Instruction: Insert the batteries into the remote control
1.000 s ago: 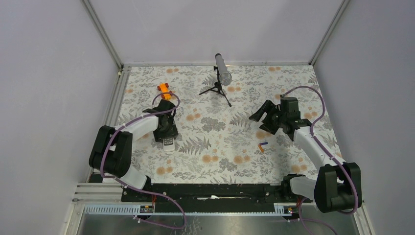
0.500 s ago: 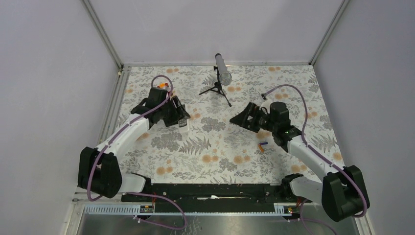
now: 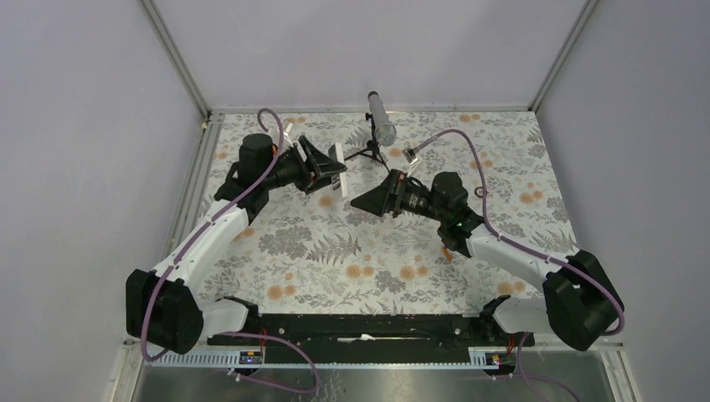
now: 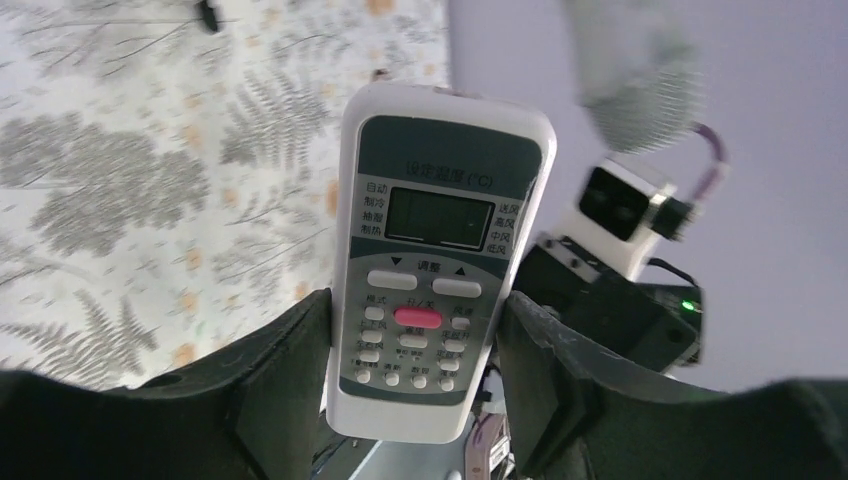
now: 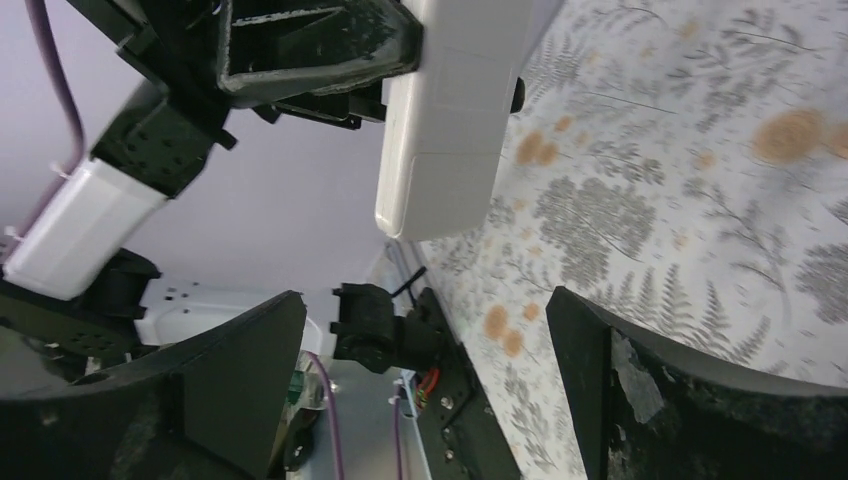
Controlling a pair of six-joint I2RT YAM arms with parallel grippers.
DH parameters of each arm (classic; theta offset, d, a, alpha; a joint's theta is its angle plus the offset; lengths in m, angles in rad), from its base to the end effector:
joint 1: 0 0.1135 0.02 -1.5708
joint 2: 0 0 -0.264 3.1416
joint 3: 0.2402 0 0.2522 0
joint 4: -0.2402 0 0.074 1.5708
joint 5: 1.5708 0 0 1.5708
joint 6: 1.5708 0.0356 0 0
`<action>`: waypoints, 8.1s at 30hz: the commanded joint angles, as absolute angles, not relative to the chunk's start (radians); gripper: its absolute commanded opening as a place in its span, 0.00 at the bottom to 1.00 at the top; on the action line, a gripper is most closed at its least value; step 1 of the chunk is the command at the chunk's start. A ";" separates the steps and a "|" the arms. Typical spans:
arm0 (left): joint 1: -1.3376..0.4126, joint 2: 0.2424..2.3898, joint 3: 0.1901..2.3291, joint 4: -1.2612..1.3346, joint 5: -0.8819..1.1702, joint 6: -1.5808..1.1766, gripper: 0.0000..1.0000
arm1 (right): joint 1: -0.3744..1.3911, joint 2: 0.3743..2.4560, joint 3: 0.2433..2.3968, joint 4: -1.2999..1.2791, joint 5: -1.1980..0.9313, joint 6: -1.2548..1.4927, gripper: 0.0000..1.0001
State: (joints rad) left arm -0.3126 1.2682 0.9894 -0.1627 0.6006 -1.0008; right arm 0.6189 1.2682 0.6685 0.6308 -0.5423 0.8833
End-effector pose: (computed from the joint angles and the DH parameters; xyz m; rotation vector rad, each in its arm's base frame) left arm 0.2667 -0.1073 0.3116 -0.3351 2.2111 -1.3869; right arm 0.2189 0.1785 0.2800 -0.2613 1.7635 1.5546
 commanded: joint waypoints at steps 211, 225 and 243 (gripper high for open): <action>-0.227 0.984 0.964 0.148 0.689 -1.031 0.00 | 0.715 1.315 0.870 0.502 -0.326 1.370 0.55; -0.251 0.968 0.965 0.083 0.644 -0.910 0.00 | 0.715 1.323 0.873 0.467 -0.365 1.456 0.42; -0.277 0.991 1.021 -0.062 0.573 -0.701 0.00 | 0.716 1.343 0.874 0.462 -0.394 1.488 0.24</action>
State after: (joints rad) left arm -0.2703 0.9989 0.9596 -0.0570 0.6086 -0.8085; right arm 0.7197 1.3392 0.8753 0.4454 -0.3798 1.4670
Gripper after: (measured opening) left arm 0.229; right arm 0.338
